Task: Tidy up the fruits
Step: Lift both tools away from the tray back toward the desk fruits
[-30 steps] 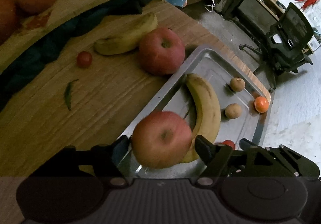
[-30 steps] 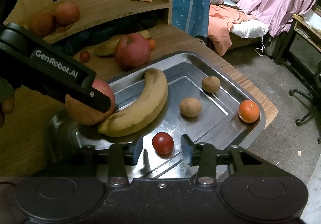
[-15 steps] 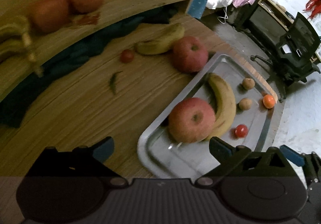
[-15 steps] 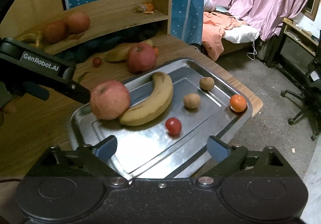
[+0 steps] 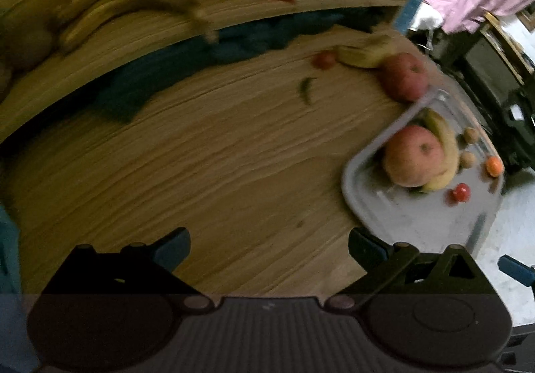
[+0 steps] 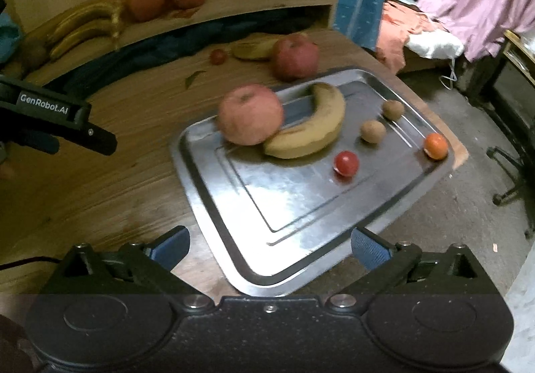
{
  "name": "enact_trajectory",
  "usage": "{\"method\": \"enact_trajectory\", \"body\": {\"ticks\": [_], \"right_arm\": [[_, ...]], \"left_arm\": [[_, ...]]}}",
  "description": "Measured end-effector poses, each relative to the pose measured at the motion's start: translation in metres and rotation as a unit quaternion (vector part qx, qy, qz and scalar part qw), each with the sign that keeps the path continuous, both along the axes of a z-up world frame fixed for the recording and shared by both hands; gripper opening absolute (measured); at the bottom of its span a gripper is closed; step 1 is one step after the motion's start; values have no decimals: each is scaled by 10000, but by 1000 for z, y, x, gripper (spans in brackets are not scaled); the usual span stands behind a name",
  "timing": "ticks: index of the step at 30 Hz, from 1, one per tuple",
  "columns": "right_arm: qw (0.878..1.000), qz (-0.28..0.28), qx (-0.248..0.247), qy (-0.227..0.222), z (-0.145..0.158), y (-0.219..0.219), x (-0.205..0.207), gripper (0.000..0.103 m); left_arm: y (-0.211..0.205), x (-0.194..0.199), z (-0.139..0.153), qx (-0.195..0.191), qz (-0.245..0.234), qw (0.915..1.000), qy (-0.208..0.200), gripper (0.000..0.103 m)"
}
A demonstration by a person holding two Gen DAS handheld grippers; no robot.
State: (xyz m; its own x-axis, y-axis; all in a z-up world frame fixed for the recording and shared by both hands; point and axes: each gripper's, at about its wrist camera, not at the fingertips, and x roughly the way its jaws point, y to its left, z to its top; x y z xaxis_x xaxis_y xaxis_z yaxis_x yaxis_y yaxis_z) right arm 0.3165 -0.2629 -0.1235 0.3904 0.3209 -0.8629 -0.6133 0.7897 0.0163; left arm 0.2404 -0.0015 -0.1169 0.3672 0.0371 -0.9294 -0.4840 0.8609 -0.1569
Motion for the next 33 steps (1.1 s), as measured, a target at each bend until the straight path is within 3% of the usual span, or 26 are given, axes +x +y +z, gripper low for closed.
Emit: {"method": "enact_trajectory", "body": {"ticks": [8,16,33], "right_arm": [[9982,593,-37,-62,7,26,-2,102],[9942,1055,-71,-171,13,47,6,102],[9906,1256,190,-509,13,51,54,102]], "left_arm": [[33,-27,-1,81,848,9963,60,103],[50,-36,-1,54,1277,9918,72,103],[48,12,-14,-90,1420,9895,254,103]]}}
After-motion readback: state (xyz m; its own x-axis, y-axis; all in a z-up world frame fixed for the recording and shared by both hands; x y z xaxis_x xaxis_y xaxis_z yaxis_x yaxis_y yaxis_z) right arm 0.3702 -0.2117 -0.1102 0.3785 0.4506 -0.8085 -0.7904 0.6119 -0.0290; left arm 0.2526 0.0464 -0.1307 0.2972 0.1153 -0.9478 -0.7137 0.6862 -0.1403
